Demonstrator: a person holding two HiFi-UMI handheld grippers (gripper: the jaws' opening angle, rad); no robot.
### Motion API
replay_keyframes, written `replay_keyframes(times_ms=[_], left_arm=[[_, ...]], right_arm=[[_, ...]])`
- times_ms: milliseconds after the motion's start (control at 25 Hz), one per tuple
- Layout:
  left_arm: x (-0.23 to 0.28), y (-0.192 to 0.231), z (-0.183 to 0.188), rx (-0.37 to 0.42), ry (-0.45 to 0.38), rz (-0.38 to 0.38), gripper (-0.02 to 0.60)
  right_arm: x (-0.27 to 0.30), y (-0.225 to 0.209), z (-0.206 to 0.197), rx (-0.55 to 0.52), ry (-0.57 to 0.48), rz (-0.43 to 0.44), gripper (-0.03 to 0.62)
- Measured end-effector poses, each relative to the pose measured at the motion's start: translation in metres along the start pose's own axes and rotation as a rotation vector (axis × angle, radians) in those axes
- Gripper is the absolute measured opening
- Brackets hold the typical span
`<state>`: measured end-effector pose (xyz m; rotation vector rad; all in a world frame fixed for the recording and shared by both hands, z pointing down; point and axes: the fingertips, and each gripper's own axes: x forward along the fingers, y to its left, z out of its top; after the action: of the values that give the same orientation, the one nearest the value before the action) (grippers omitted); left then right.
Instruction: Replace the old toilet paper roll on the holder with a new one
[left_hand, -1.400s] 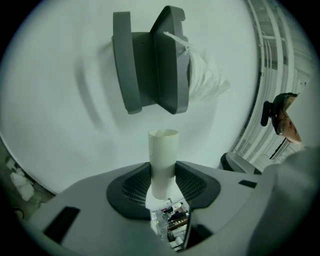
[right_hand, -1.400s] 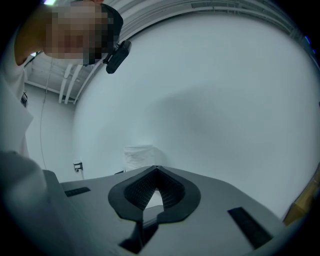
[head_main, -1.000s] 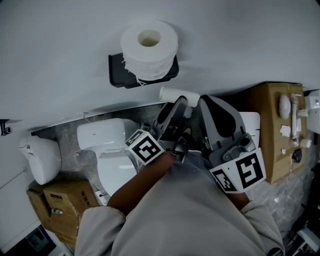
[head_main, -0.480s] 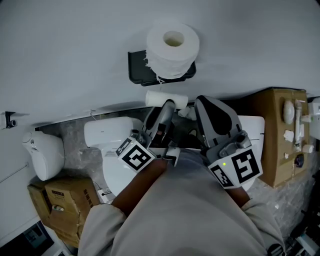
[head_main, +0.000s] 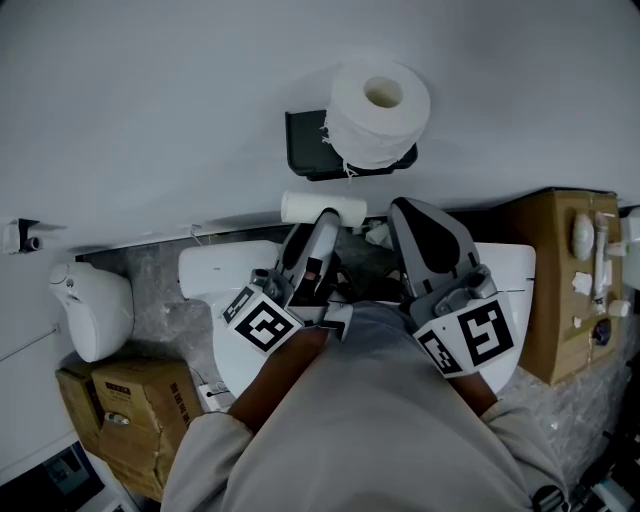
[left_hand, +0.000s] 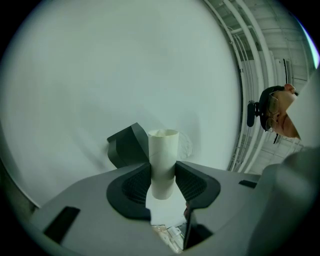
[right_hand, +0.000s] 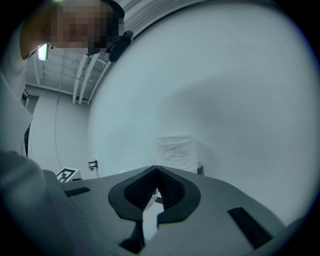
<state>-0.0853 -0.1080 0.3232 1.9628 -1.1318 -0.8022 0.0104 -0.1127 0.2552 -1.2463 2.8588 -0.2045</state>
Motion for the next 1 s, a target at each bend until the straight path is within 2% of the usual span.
replay_keyframes(times_ms=[360, 720, 1000], left_arm=[[-0.001, -0.001, 0.025, 0.024, -0.017, -0.011, 0.16], [0.003, 0.003, 0.028, -0.001, 0.002, -0.028, 0.158], [0.003, 0.002, 0.028, -0.032, 0.013, -0.074, 0.158]], right_arm=[[0.015, 0.002, 0.0, -0.007, 0.001, -0.007, 0.015], [0.023, 0.003, -0.001, -0.013, 0.008, -0.019, 0.015], [0.024, 0.0, -0.003, -0.012, 0.014, -0.052, 0.015]])
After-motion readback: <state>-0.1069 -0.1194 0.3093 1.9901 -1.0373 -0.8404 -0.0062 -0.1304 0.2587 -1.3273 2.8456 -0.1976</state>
